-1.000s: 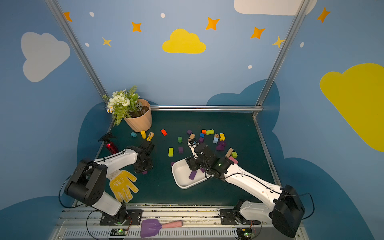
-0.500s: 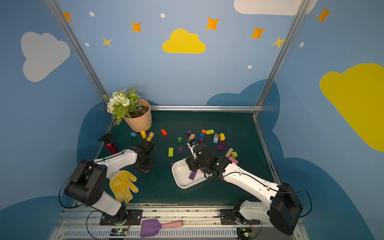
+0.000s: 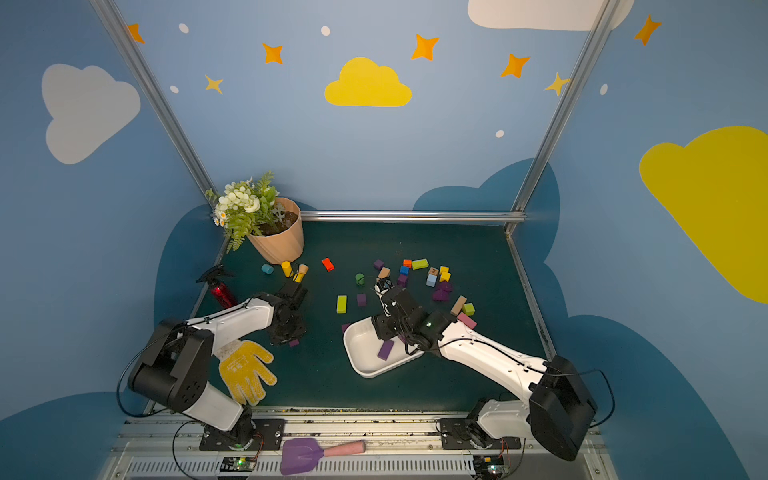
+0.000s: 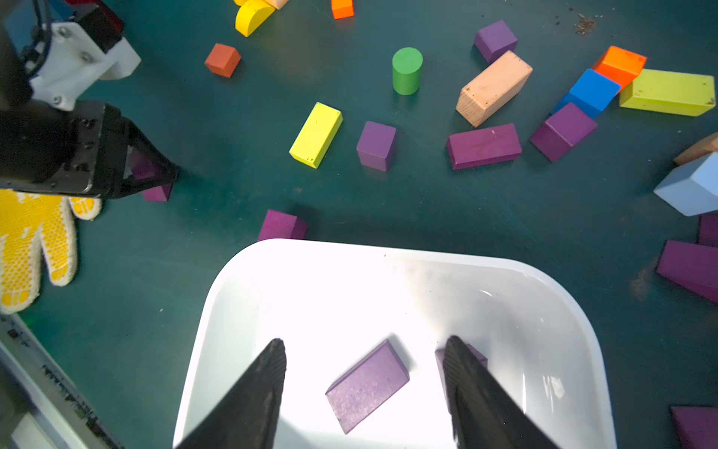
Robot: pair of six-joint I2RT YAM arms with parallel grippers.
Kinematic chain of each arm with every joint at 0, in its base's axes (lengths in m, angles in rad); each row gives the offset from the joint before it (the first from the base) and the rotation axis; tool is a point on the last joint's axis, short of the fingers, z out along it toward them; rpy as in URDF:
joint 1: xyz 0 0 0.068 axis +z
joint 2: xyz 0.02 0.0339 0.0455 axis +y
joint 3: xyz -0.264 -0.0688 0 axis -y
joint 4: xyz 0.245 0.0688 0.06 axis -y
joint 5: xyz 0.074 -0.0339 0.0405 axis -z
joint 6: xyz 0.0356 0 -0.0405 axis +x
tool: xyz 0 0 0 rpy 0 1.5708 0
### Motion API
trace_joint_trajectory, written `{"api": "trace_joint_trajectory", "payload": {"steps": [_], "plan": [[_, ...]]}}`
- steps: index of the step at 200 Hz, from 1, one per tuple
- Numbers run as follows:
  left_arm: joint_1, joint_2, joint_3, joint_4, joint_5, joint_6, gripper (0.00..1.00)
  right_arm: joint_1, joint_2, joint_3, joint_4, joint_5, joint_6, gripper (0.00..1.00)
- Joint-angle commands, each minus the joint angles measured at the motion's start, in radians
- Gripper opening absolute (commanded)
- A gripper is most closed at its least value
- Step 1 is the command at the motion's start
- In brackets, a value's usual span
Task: Pick purple bricks into the storage bin
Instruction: Pick up the building block from the center of the board.
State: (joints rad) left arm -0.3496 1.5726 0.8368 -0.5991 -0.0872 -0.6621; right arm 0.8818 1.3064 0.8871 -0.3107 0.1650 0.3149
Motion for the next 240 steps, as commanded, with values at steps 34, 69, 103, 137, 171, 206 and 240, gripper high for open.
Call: {"api": "trace_joint_trajectory", "payload": {"steps": [34,69,103,137,171,206,240], "plan": [[-0.007,-0.044,-0.014,0.029,0.059,0.024,0.26,0.005,0.068,0.047,-0.039,0.049,0.064,0.66],[-0.032,-0.052,0.011,0.012,0.060,0.030,0.26,0.006,0.104,0.047,-0.041,0.046,0.101,0.66],[-0.073,-0.057,0.033,0.002,0.055,0.021,0.27,0.004,0.130,0.058,-0.057,0.044,0.115,0.67],[-0.129,-0.056,0.059,-0.014,0.040,0.018,0.27,0.001,0.145,0.061,-0.066,0.044,0.130,0.67],[-0.171,-0.057,0.077,-0.018,0.038,0.007,0.27,0.001,0.146,0.047,-0.065,0.050,0.143,0.67],[-0.202,-0.061,0.094,-0.031,0.027,-0.001,0.27,-0.004,0.145,0.036,-0.071,0.044,0.159,0.67],[-0.218,-0.085,0.108,-0.055,0.017,-0.002,0.27,-0.010,0.144,0.038,-0.085,0.049,0.180,0.67]]}}
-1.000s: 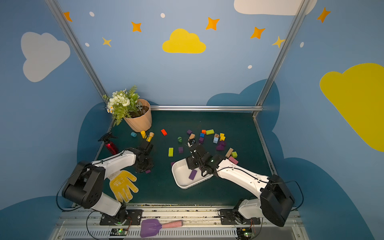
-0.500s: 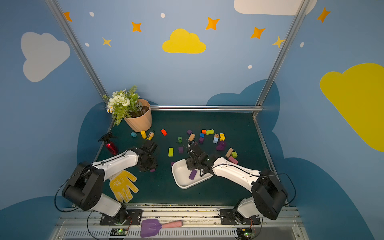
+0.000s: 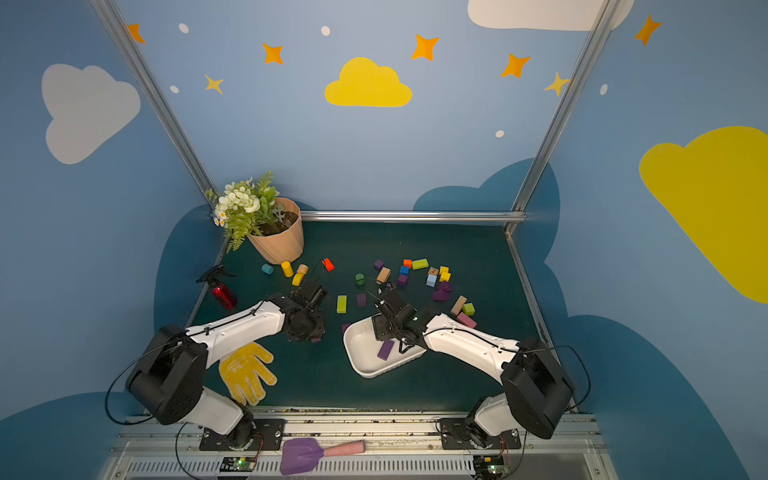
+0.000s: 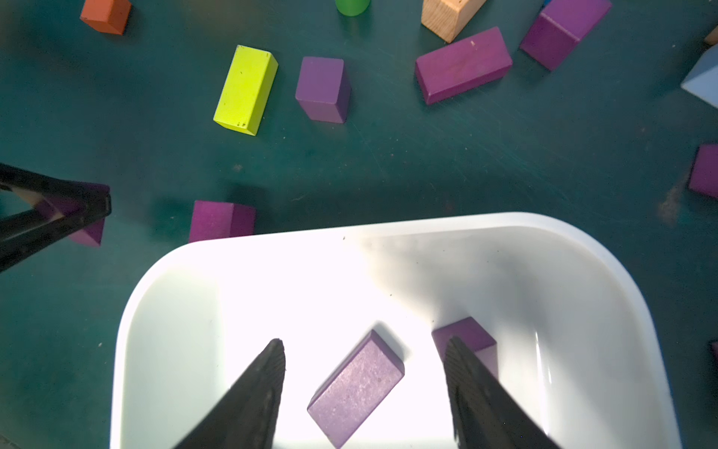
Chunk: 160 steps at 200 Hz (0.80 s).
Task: Pick purple bricks into the storage bin
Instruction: Pick up the building block from the center of the board, then place the building block in the storage box.
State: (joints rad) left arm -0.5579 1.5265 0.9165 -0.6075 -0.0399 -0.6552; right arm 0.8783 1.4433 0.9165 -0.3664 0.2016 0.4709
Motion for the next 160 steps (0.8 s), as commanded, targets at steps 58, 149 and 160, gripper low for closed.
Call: {"api": "trace_joint_trajectory", "payload": {"steps": [58,149,160], "plan": [[-0.024,-0.101,0.073,-0.107,-0.051,-0.001,0.28,-0.027,0.000,-0.017,-0.014,0.003,0.033,0.67],[-0.119,-0.093,0.154,-0.089,-0.032,-0.008,0.28,-0.118,-0.100,-0.092,0.005,-0.059,0.029,0.67],[-0.135,-0.085,0.164,-0.082,-0.034,-0.009,0.28,-0.129,-0.118,-0.110,0.016,-0.067,0.029,0.67]]}}
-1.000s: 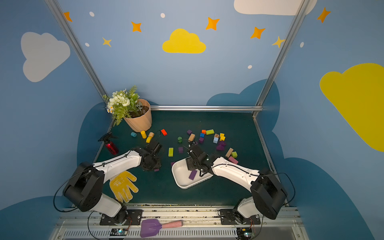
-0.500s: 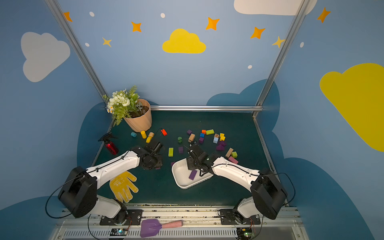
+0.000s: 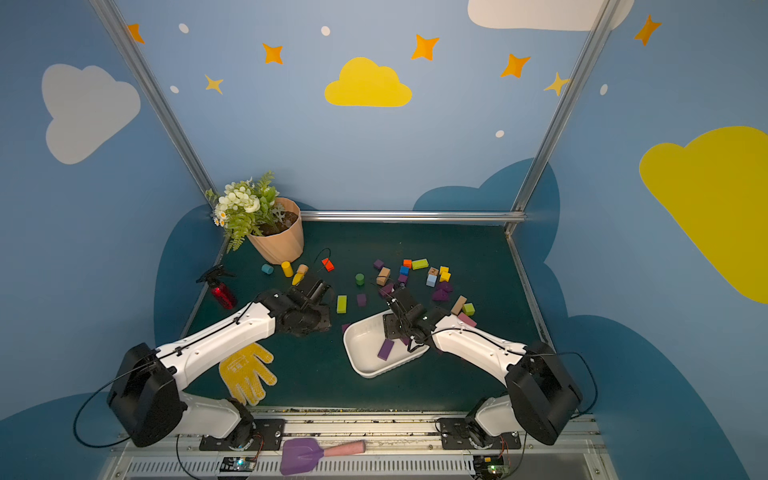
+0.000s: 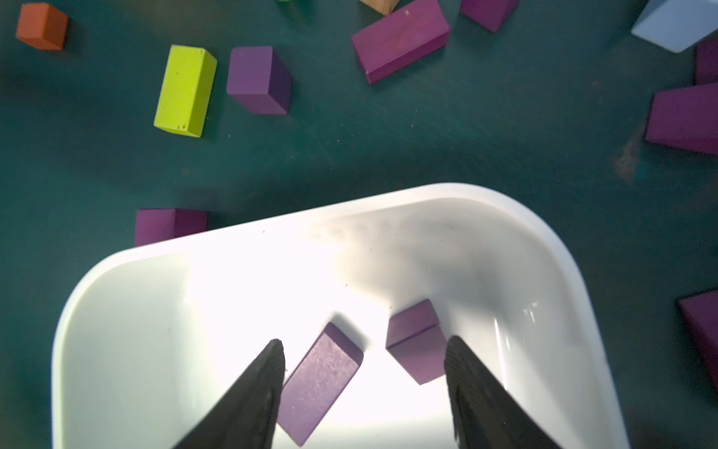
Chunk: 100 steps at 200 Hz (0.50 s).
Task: Pick purple bricks into the storage bin
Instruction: Place the building block in the storage box.
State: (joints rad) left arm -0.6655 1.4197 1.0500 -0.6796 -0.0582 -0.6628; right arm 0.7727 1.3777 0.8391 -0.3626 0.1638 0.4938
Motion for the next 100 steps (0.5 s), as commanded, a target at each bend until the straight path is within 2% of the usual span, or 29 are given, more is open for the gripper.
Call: {"api": "trace_joint_trajectory", "payload": {"steps": [1,100], "plan": [[-0.028,0.023,0.031,-0.009,-0.015,-0.001,0.28,-0.025,-0.055,-0.035,0.014,-0.030,0.006,0.67],[-0.210,0.133,0.093,0.054,-0.008,0.027,0.29,-0.145,-0.162,-0.116,0.033,-0.128,0.076,0.68]]}}
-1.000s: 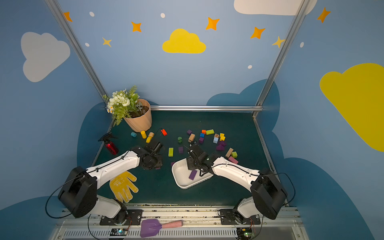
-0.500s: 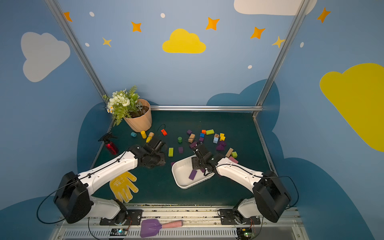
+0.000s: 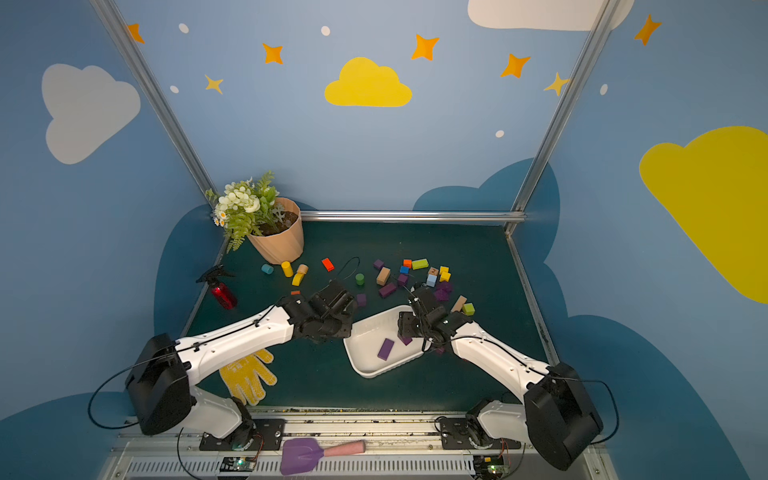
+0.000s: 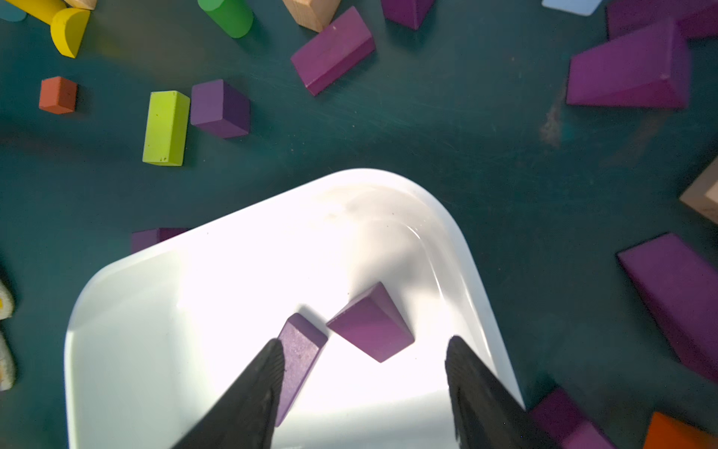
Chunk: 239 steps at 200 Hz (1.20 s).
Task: Pick purple bricks into the storage bin
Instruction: Place the building block in the storage box.
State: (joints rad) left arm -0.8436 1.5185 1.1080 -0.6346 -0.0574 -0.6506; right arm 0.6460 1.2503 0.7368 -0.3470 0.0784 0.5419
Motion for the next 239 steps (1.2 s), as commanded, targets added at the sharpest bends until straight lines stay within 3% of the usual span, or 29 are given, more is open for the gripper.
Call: {"api": "trace_joint_trajectory", "payload": {"steps": [1,119,239], "plan": [[-0.034,0.035,0.036,0.010,-0.009,0.014,0.29,-0.019,-0.035,-0.014,0.017,-0.043,0.028,0.68],[-0.154,0.309,0.214,-0.083,-0.054,0.036,0.30,-0.132,-0.137,-0.058,0.005,-0.114,0.108,0.68],[-0.181,0.444,0.277,-0.126,-0.081,0.042,0.31,-0.292,-0.280,-0.131,-0.037,-0.084,0.152,0.68]]}}
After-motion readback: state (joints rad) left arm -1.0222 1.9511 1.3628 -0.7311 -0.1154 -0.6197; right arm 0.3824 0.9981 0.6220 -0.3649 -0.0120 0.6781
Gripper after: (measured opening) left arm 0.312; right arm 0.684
